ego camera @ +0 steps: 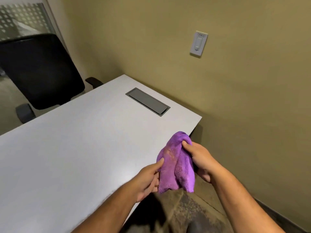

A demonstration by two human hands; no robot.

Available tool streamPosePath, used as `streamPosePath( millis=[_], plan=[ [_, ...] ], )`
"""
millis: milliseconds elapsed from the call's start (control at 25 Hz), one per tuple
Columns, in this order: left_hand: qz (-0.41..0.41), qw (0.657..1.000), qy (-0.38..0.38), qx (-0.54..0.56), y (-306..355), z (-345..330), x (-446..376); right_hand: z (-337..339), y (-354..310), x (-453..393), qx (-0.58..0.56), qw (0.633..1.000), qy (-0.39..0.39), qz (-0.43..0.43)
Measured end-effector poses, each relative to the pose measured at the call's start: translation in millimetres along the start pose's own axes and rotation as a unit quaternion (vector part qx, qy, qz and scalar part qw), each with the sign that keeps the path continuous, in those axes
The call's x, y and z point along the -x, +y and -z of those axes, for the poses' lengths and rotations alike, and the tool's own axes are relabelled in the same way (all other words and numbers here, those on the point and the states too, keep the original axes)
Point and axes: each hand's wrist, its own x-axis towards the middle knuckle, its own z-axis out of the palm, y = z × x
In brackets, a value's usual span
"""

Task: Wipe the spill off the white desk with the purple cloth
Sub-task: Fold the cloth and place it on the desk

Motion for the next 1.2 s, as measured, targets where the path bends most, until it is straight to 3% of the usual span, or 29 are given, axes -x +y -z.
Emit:
streamPosePath(
  millis=[120, 280, 400, 440, 600, 680, 800, 880, 1080, 1200],
  plan=[
    [-0.052, 0.995, 0.023, 0.076, 17.4, 5.4, -22.5, 18.5, -20.7, -33.9, 0.07, 0.997, -0.019, 0.03],
    [-0.194, 0.945, 0.237, 0.115, 51.2, -1.7, -58.0, 56.3, -53.3, -76.2, 0.067, 0.988, -0.136, -0.023],
    [-0.241, 0.887, 0.361, 0.157, 65.3, -10.6, -87.0, 74.4, -64.6, -109.2, -0.062, 0.96, -0.254, -0.103],
    [-0.213, 0.893, 0.348, 0.189, 66.1, -13.8, -95.8, 77.1, -67.4, -118.5, -0.102, 0.945, -0.287, -0.121],
    [-0.08, 0.938, 0.175, 0.287, 45.4, -41.2, -109.5, 87.5, -77.0, -151.3, -0.146, 0.902, -0.373, -0.159],
    [-0.102, 0.929, 0.164, 0.316, 34.5, -47.7, -117.0, 89.3, -81.8, -165.2, -0.155, 0.89, -0.396, -0.163],
    [-0.207, 0.892, 0.232, 0.327, 32.3, -42.1, -112.7, 87.4, -84.4, -180.3, -0.159, 0.885, -0.414, -0.142],
    [-0.258, 0.885, 0.277, 0.27, 36.0, -29.7, -103.7, 82.4, -82.0, -188.6, -0.129, 0.886, -0.424, -0.133],
    [-0.291, 0.864, 0.392, 0.12, 45.8, -2.6, -86.7, 58.9, -66.7, -202.6, 0.103, 0.89, -0.413, -0.163],
    [-0.298, 0.865, 0.394, 0.086, 50.7, 22.0, -78.8, 41.3, -66.1, -207.2, -0.004, 0.908, -0.392, -0.15]
  ],
)
